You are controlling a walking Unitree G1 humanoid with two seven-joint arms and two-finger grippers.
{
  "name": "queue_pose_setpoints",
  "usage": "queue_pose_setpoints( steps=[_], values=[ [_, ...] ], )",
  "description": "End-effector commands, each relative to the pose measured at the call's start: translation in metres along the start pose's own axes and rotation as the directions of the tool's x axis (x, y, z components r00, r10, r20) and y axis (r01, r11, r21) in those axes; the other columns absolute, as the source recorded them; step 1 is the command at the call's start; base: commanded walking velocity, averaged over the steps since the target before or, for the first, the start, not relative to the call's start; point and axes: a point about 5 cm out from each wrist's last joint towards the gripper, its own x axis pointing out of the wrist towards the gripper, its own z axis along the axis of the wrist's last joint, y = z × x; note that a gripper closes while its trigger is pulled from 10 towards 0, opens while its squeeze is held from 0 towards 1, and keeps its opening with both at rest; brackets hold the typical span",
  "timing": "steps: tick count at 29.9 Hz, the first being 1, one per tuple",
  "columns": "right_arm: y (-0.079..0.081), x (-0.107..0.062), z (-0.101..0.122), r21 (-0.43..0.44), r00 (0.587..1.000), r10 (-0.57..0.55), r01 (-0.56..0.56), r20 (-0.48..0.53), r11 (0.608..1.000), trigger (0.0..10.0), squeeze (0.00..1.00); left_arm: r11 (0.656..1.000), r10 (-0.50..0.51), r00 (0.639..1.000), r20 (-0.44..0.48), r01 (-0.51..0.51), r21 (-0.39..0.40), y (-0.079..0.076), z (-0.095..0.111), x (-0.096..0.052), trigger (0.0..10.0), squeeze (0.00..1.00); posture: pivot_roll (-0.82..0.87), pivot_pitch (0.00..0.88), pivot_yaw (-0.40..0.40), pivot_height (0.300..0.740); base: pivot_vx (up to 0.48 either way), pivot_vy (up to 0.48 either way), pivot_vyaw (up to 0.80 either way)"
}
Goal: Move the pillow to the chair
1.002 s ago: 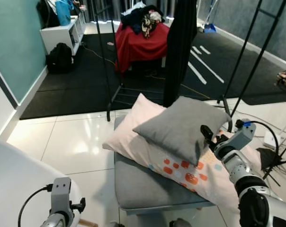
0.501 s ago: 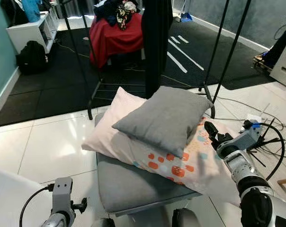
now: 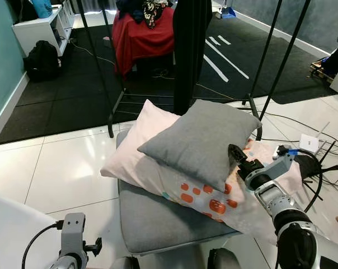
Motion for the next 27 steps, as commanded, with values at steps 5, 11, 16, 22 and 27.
queue_pose_setpoints(
  steps=[5,11,16,22,27],
  values=[
    [0.004,0.003,-0.018,0.025,0.997,-0.015,0.017,-0.075,1.000,10.0,0.00,1.000,0.014,1.000,-0.015,-0.014,0.023,0.008,-0.006,-0.003,10.0,0.00,-0.03,0.151,0.045,0.586,0.000,0.000,0.00],
    [0.007,0.007,-0.029,-0.003,0.988,-0.063,0.063,-0.144,0.998,10.0,0.00,0.999,0.013,1.000,-0.021,-0.013,0.035,0.010,-0.009,-0.005,10.0,0.00,-0.01,0.154,0.059,0.586,0.000,0.000,0.00],
    [0.006,0.006,-0.037,-0.034,0.975,-0.089,0.084,-0.205,0.996,10.0,0.00,0.999,0.014,1.000,-0.025,-0.013,0.042,0.011,-0.011,-0.006,10.0,0.00,-0.01,0.157,0.061,0.586,0.000,0.000,0.00],
    [0.010,0.005,-0.041,-0.001,0.972,-0.012,0.012,-0.235,1.000,10.0,0.00,0.999,0.021,0.999,-0.025,-0.019,0.047,0.013,-0.014,-0.008,10.0,0.00,0.01,0.160,0.056,0.586,0.000,0.000,0.00],
    [0.015,0.008,-0.034,0.012,0.979,0.037,-0.035,-0.200,0.999,0.0,0.00,0.999,0.024,0.999,-0.024,-0.023,0.048,0.014,-0.015,-0.009,10.0,0.00,0.01,0.160,0.063,0.586,0.000,0.000,0.00]
  ],
)
